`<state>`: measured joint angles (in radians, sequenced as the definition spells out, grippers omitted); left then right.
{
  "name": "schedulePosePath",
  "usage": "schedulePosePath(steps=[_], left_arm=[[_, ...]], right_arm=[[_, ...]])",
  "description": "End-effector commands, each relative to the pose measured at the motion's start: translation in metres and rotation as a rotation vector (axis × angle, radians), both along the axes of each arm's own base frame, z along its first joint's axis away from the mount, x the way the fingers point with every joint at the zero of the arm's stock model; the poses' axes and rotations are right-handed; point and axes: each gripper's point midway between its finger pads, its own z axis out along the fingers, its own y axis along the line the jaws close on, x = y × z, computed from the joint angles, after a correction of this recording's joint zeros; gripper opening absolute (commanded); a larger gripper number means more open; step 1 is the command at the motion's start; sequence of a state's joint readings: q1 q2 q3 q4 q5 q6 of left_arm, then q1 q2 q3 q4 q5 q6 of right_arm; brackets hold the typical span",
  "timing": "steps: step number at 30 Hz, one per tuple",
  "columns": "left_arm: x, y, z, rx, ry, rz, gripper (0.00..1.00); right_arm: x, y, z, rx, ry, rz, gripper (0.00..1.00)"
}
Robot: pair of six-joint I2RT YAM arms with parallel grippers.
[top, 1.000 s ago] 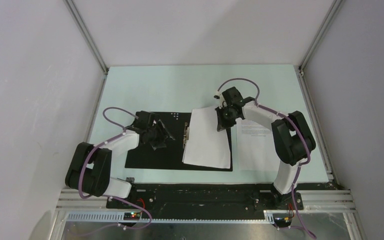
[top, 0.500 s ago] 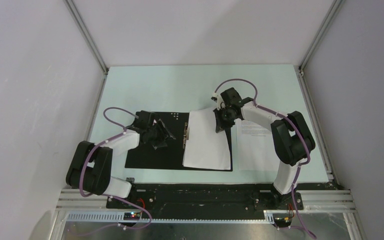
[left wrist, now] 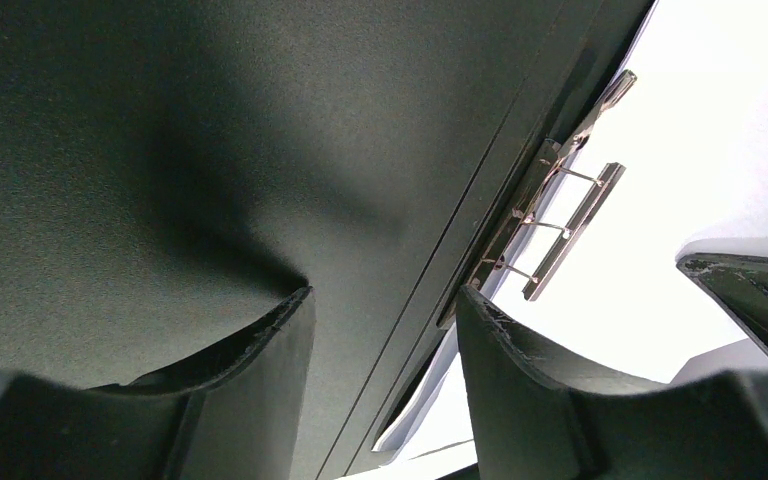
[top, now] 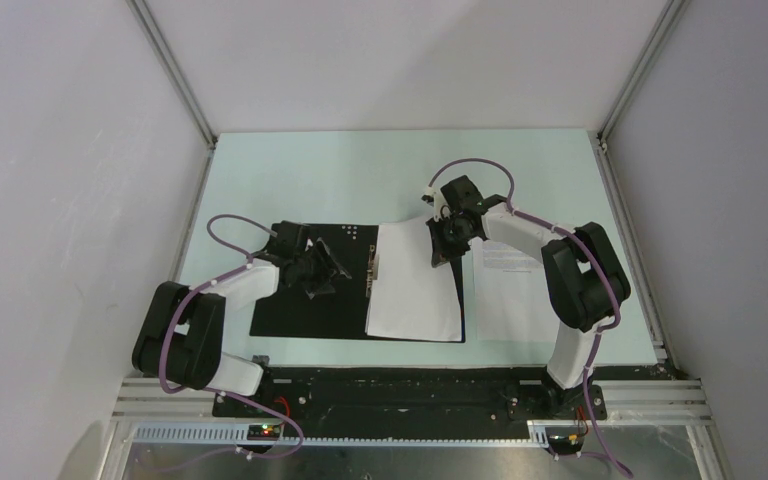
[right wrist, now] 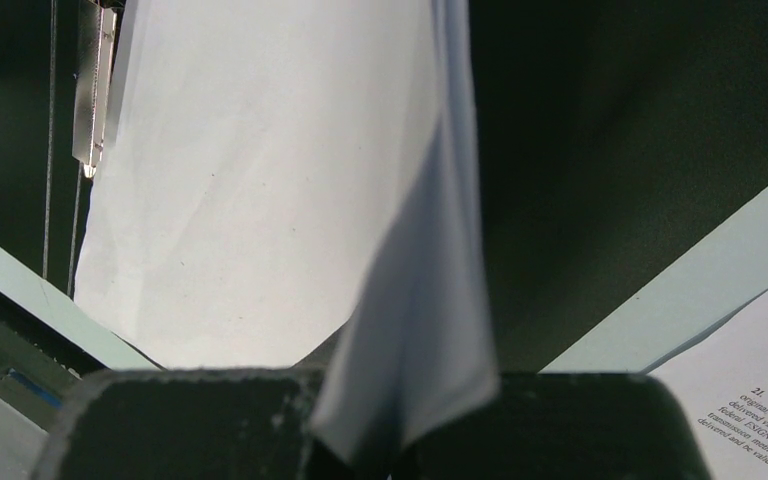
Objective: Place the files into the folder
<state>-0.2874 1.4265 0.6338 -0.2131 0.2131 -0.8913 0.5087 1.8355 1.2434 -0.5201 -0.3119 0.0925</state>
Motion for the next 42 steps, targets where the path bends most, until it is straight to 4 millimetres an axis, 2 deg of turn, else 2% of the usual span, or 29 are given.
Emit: schedulePosePath(steps=[1,13,29,31,42], left_arm=[[-0.008,0.006,-0.012,0.025,0.041,0.015,0.6],[-0.009,0.006,-0.013,0.024,0.044,0.013,0.6],[-0.009,0.005,-0.013,0.017,0.044,0.007,0.6],[-0.009,0.004,-0.012,0.016,0.042,0.007,0.6],[-0.008,0.004,-0.011,0.013,0.039,0.005,0.59]], right_arm=[[-0.003,0.002,0.006,0.008,-0.014,0.031,0.0],[-0.005,-0.005,0.004,-0.03,-0.014,0.038,0.0],[-0.001,0.005,0.006,0.011,0.003,-0.038,0.0],[0.0,0.005,0.006,0.012,0.005,-0.05,0.04],[0.007,-0.006,0.017,-0.001,-0.004,-0.159,0.43]])
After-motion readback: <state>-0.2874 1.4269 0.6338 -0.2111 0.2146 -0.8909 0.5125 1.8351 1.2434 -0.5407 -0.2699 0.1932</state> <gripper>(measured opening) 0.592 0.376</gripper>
